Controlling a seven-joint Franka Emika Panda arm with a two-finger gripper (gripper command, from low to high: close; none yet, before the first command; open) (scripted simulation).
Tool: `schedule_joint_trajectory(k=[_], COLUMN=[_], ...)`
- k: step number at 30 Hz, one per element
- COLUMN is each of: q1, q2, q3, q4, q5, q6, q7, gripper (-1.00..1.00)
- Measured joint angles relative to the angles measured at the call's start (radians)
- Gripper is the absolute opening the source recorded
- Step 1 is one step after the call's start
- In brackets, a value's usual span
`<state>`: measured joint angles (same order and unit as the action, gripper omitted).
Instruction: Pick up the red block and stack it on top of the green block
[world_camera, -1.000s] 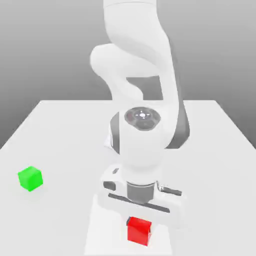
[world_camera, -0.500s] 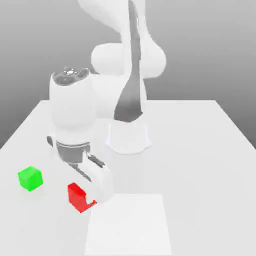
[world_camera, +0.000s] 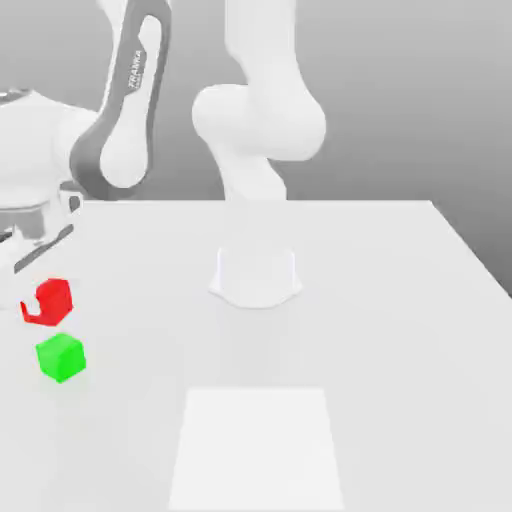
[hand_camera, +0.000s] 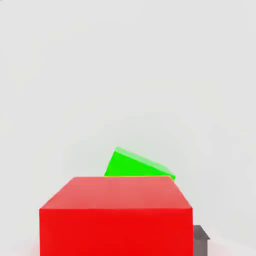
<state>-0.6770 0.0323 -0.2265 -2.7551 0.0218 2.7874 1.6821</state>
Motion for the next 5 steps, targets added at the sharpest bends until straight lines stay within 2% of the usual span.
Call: schedule_joint_trajectory(k=[1, 2, 5], q1=[-0.006, -0.015, -0.015], q2=[0.036, 0.071, 0.071], q3=[0.014, 0.030, 0.030], q4=[0.001, 0.003, 0.003], q5=[0.024, 0.050, 0.050], q6=[0.034, 0.067, 0.067], q7=[-0.016, -0.035, -0.035], gripper=[-1.00, 1.00, 1.00])
